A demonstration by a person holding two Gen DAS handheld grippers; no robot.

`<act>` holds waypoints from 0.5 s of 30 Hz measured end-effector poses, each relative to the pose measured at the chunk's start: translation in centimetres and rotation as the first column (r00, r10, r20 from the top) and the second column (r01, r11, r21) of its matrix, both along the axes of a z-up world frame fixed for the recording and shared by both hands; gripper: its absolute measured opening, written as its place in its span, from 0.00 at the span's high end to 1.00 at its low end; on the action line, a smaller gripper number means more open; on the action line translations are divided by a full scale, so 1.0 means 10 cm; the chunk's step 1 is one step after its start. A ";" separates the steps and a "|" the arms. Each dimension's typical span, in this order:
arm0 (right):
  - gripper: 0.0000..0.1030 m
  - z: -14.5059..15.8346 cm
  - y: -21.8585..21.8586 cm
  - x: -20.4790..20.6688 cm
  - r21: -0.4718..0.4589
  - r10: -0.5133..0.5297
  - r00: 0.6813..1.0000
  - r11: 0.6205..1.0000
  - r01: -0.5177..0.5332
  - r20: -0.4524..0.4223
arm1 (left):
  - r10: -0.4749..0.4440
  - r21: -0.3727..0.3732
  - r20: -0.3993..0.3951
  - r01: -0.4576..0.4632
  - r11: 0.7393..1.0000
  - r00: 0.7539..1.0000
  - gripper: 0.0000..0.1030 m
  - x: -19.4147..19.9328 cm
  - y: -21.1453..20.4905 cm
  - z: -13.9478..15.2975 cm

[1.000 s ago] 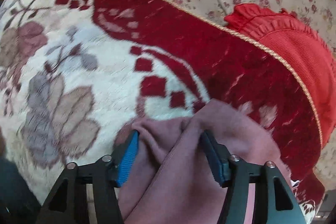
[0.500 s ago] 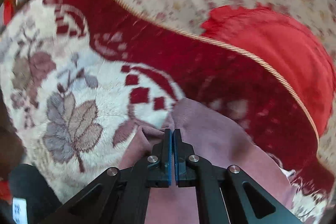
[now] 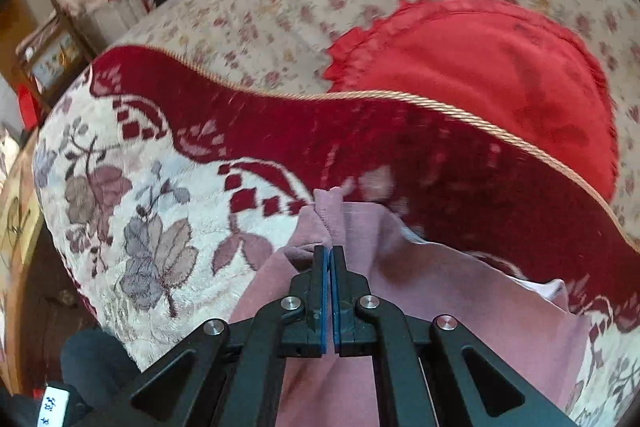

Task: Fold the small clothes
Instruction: 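Lift the side edge with the left tool and fold it over while the right tool holds the shirt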

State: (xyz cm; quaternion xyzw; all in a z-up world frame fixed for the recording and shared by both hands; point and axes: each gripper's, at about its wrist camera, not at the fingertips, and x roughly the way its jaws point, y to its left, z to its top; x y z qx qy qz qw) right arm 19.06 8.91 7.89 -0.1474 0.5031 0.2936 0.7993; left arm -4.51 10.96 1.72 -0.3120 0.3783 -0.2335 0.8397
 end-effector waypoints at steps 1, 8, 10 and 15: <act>0.99 0.05 -0.12 0.02 0.017 -0.013 1.000 1.000 0.013 0.000 | -0.014 0.002 -0.001 0.014 1.000 1.000 0.87 0.04 -0.08 0.01; 0.99 0.14 -1.09 0.20 0.138 -0.141 0.989 0.980 0.145 -0.034 | -0.091 0.019 -0.026 0.091 0.996 0.996 0.87 0.34 -0.62 -0.01; 0.99 0.13 -1.47 0.25 0.191 -0.183 0.982 0.963 0.189 -0.046 | -0.116 0.009 -0.035 0.117 0.993 0.993 0.87 0.42 -0.79 -0.03; 0.99 0.06 -2.20 0.30 0.287 -0.266 0.962 0.919 0.272 -0.062 | -0.163 0.008 -0.054 0.164 0.986 0.985 0.87 0.62 -1.23 -0.10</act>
